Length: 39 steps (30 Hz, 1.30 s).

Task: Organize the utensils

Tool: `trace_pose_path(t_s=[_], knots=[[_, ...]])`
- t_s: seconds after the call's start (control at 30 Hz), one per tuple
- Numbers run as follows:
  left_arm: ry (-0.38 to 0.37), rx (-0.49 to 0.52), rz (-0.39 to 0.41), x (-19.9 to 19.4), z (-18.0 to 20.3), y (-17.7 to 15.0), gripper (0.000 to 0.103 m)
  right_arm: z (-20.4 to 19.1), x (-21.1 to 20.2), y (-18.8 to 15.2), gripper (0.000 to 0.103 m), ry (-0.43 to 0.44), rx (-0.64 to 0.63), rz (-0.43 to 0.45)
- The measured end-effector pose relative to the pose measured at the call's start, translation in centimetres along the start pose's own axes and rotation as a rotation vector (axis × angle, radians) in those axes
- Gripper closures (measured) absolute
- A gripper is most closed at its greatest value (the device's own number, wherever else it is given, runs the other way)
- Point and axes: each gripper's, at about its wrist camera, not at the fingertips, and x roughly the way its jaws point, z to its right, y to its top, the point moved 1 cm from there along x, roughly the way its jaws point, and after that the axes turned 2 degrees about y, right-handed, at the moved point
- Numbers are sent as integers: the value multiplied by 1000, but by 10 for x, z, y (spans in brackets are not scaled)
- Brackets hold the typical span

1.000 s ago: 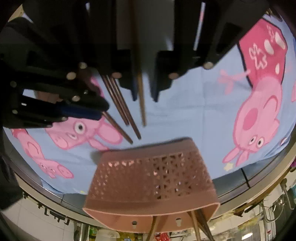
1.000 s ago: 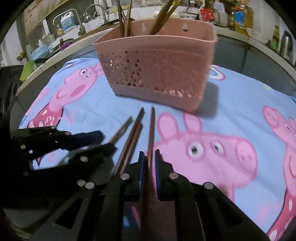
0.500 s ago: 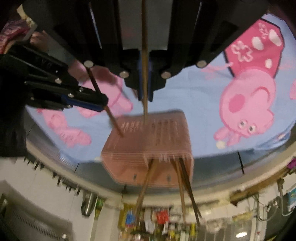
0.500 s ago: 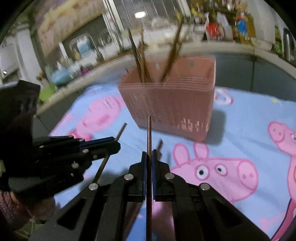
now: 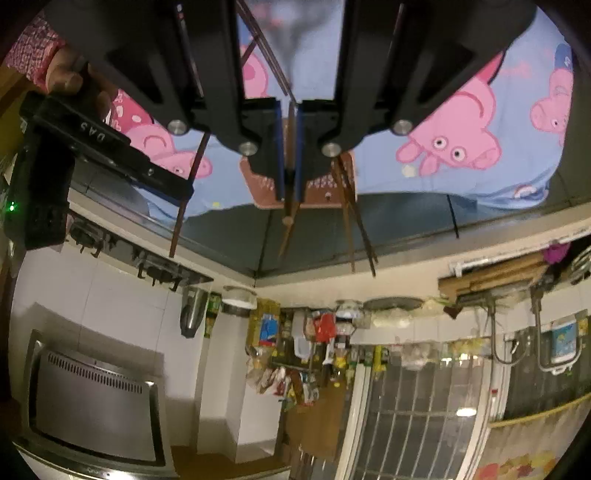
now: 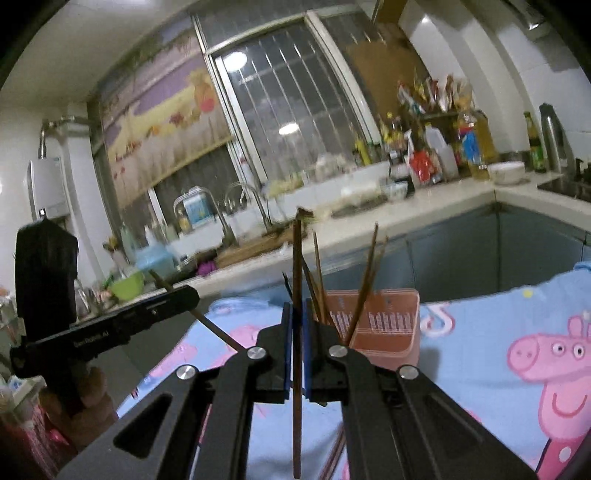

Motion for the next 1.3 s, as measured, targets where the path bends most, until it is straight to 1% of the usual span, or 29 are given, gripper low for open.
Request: trace_pose_path(t_s=[0.1, 0.2, 0.33, 0.57, 0.63, 0.73, 0.83, 1.07, 1.3], knots=[[1, 6, 10, -4, 4, 5, 98, -6, -3, 9, 103, -1, -11, 20], [15, 19, -10, -3, 8, 0, 98, -10, -6, 8, 103, 2, -14, 20], [39, 18, -81, 1, 11, -22, 98, -8, -9, -9, 103, -2, 9, -13], [94, 17, -137, -13, 7, -66, 98, -6, -36, -54, 103, -37, 83, -51], [130, 36, -121, -23, 7, -74, 98, -6, -44, -64, 103, -48, 98, -66], [131, 35, -129, -33, 6, -76, 98, -4, -55, -77, 103, -54, 139, -87], [158, 58, -114, -41, 9, -77, 98, -1, -63, -83, 103, -60, 171, -95], [192, 92, -71, -58, 19, -72, 98, -8, -77, -80, 103, -56, 172, -65], [203, 99, -67, -66, 21, -74, 98, -20, -89, -80, 103, -48, 151, -45]])
